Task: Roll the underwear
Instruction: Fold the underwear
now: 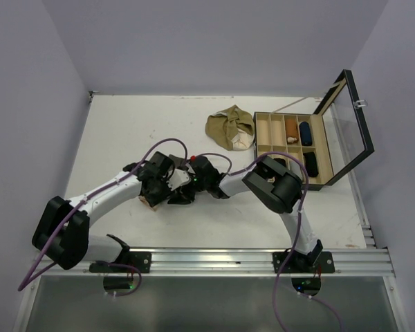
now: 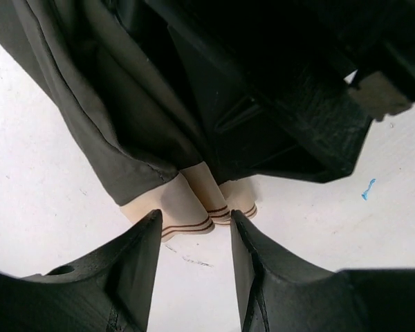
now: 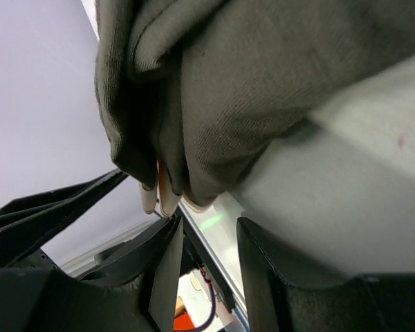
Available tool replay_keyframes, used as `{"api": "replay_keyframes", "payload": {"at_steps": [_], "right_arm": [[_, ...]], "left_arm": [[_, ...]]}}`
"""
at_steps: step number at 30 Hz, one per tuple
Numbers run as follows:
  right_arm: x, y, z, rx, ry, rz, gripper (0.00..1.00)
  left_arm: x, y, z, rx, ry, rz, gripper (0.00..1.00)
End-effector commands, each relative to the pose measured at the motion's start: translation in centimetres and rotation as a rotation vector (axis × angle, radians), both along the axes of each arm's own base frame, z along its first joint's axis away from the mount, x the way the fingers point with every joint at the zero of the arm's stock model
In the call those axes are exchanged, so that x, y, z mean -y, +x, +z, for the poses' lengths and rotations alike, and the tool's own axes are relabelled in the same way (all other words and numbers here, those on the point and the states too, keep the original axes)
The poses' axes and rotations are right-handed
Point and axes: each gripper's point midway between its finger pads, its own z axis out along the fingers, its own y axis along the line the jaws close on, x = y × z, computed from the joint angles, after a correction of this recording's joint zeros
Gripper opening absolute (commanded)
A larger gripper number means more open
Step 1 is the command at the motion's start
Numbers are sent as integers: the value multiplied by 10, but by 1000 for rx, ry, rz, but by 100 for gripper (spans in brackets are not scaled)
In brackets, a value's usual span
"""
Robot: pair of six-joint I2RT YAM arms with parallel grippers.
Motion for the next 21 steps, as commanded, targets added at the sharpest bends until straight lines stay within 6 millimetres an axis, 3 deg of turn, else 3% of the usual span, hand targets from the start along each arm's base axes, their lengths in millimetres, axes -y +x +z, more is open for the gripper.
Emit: {"api": "replay_keyframes", "payload": {"at_steps": [1,13,15,18,21], "right_arm": [[8,12,-38,-20,-94,-81,42],[12,16,-64,-31,-152,-108,39],[14,14,-64,-34,-156,-108,38],[18,8,-57,-36,-155,-96,36],[26,6,-53,-23,-161,-97,36]], "left_arm": [[7,14,2,63,-25,26,47],[9,15,0,60,-34,23,45],[8,16,0,66,-29,28,41],[5,17,-1,75,-17,38,26],[4,16,-2,82,-19,45,20]]}}
